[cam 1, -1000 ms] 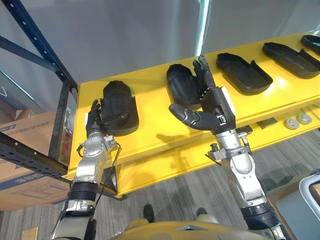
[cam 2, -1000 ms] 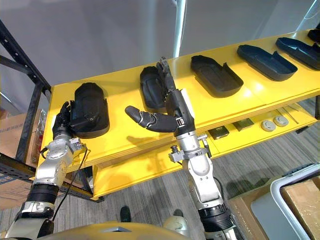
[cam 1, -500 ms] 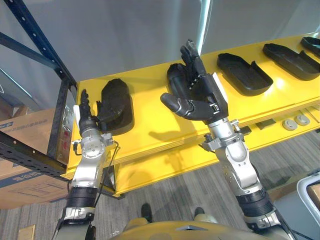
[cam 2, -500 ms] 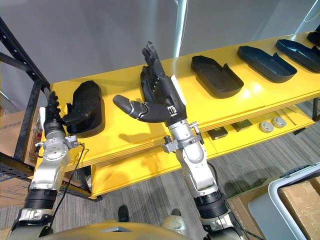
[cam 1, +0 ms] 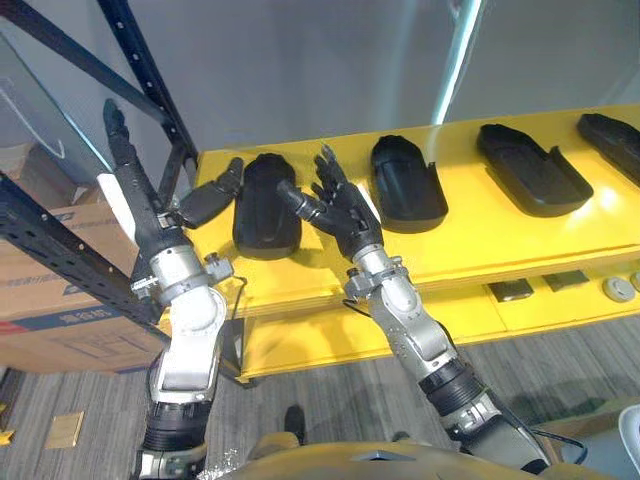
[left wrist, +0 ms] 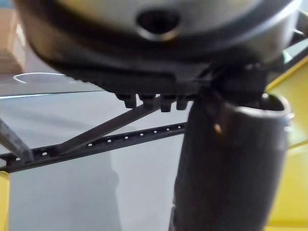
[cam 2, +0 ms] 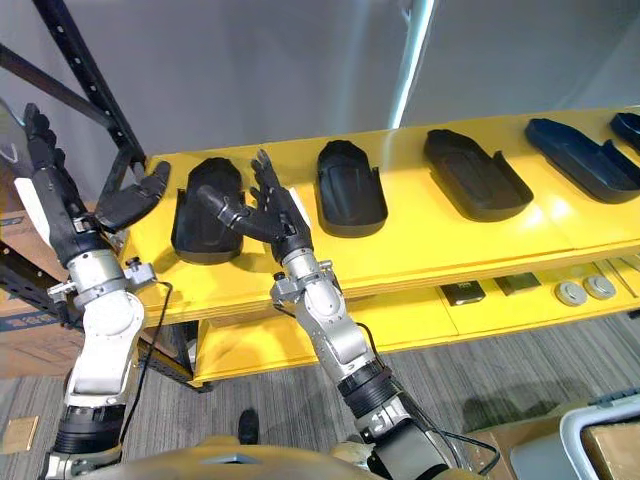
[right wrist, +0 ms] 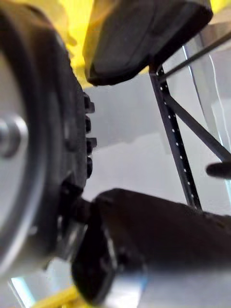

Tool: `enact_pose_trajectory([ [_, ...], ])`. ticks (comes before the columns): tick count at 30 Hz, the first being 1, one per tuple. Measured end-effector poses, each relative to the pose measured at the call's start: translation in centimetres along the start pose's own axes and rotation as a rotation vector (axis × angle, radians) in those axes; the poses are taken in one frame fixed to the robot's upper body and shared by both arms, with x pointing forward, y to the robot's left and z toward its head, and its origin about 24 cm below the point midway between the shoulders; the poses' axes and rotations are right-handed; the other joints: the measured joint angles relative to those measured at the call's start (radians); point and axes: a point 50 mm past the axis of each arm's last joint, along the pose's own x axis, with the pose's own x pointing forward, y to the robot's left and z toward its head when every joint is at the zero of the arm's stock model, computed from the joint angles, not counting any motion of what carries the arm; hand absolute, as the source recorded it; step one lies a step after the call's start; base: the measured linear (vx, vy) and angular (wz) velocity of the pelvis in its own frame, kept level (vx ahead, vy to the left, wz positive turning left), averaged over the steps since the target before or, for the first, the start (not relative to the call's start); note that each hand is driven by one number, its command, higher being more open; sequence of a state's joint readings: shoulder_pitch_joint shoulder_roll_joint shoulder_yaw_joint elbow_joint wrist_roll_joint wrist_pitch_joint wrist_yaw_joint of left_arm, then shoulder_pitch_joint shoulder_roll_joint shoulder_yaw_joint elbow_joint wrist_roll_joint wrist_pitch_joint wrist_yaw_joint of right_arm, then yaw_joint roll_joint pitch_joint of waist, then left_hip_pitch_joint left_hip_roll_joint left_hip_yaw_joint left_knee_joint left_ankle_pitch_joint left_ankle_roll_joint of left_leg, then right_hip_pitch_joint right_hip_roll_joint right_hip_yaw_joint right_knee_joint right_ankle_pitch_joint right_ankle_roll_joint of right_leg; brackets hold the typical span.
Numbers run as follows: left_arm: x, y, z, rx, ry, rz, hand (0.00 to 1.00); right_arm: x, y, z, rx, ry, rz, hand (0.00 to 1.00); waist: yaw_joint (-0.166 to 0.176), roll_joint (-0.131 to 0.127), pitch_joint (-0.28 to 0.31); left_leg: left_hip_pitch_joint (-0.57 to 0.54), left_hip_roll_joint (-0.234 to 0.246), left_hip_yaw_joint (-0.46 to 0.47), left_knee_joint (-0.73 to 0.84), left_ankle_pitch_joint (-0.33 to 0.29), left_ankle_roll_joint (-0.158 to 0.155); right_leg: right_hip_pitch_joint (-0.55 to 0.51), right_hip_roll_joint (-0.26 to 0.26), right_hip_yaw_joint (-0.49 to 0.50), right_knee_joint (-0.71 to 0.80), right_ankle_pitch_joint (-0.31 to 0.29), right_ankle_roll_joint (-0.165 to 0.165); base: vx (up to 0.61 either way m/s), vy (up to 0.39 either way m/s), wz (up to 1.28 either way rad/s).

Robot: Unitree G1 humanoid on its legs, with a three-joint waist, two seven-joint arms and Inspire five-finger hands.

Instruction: Walk over and take three plastic housings, then place them on the shelf

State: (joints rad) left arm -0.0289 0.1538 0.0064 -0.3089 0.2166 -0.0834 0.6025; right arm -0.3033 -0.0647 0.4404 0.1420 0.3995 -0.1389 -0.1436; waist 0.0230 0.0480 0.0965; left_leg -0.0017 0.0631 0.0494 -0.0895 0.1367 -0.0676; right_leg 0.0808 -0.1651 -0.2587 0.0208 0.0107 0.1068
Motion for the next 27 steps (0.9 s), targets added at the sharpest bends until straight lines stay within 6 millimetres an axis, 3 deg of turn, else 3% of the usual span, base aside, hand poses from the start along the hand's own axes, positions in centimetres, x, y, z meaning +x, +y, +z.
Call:
enact_pose_trajectory([
  [8,-2.5,0.4,-1.3,-0.006,0.101,-0.039,1.0,0.6,0.4,-0.1,0.055,0.001,-0.206,1.0,0.003,-0.004,-0.002,-0.01,0.002,-0.018,0.0,0.004,-0.002,0.004,0.008,-0.012,-0.007,-0.001,-0.002,0.0,-0.007,0.05],
  [16,-5.0,0.8,-2.5,-0.017,0.218,-0.097,1.0,-1.0,0.0,-2.8,0.008,0.093,-0.356,1.0,0.008,-0.018,-0.013,-0.011,0.014,-0.013,0.0,-0.002,-0.011,0.002,0.013,-0.012,-0.009,-0.004,-0.008,-0.02,-0.014,-0.02],
  [27,-5.6,0.4,-2.5,-0.035,0.236,-0.111,1.0,-2.3,-0.6,-4.5,0.0,0.161,-0.405,1.0,0.008,-0.025,-0.023,-0.01,0.018,-0.003,0.0,-0.004,-0.016,-0.004,0.015,-0.005,-0.008,-0.004,-0.008,0.0,-0.003,-0.01],
])
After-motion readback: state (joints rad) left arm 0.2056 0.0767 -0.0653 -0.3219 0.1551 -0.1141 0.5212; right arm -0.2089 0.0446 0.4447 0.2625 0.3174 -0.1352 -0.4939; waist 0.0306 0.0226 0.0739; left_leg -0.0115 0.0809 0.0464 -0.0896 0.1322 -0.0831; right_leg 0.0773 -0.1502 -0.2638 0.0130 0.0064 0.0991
